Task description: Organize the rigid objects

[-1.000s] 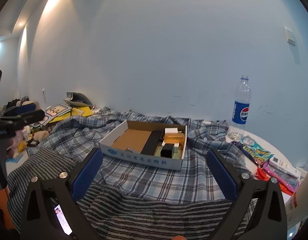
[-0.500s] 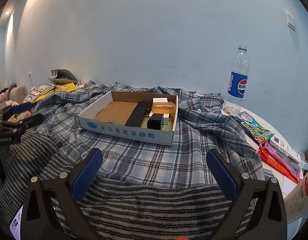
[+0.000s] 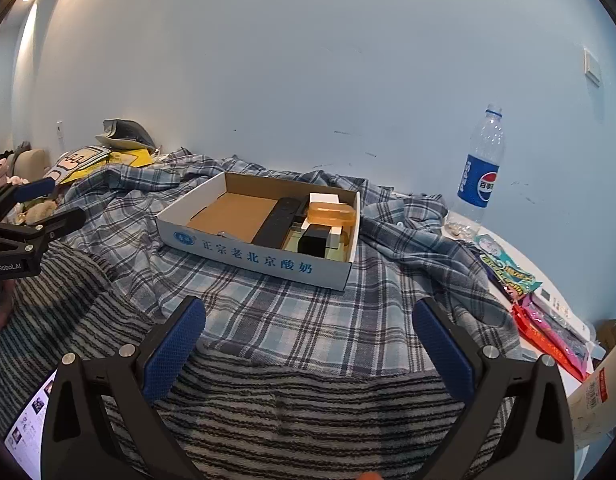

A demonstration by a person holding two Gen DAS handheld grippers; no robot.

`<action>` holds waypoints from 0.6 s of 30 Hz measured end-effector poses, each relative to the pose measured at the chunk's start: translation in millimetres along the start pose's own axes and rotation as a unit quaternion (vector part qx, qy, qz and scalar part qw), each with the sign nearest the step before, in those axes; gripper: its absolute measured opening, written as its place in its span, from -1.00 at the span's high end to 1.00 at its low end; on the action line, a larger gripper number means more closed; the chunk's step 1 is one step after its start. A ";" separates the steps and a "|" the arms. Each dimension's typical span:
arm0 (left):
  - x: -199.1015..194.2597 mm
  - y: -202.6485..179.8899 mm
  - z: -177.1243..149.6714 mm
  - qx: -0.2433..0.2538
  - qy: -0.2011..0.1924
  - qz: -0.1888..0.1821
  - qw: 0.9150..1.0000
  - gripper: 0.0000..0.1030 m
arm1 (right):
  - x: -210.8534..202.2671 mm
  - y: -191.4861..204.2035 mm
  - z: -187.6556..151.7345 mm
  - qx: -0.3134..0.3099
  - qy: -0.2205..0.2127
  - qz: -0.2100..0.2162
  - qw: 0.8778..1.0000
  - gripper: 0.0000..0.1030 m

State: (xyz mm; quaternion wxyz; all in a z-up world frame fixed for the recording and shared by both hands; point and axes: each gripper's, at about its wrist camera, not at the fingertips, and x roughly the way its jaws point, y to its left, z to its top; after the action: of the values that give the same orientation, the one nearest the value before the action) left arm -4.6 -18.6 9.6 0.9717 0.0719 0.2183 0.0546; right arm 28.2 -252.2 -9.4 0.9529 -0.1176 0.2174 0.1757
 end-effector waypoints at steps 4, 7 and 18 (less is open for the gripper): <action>2.7 2.2 0.6 -0.003 0.007 -0.002 1.000 -1.00 | -10.3 -10.8 -1.4 0.024 -0.026 0.010 0.999 -1.00; 5.1 5.6 0.3 -0.011 0.014 -0.011 1.000 -1.00 | -13.4 -18.3 -1.3 0.042 -0.035 0.018 0.998 -1.00; 0.5 29.9 -9.2 -0.075 0.021 -0.040 0.996 -1.00 | -14.1 -22.4 -2.6 0.056 -0.032 0.024 0.998 -1.00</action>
State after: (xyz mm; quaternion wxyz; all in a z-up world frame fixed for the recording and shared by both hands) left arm -10.4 12.0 6.1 0.9709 -0.0110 0.2369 0.0330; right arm 24.0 -277.4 -2.0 0.9598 -0.0536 0.1994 0.1899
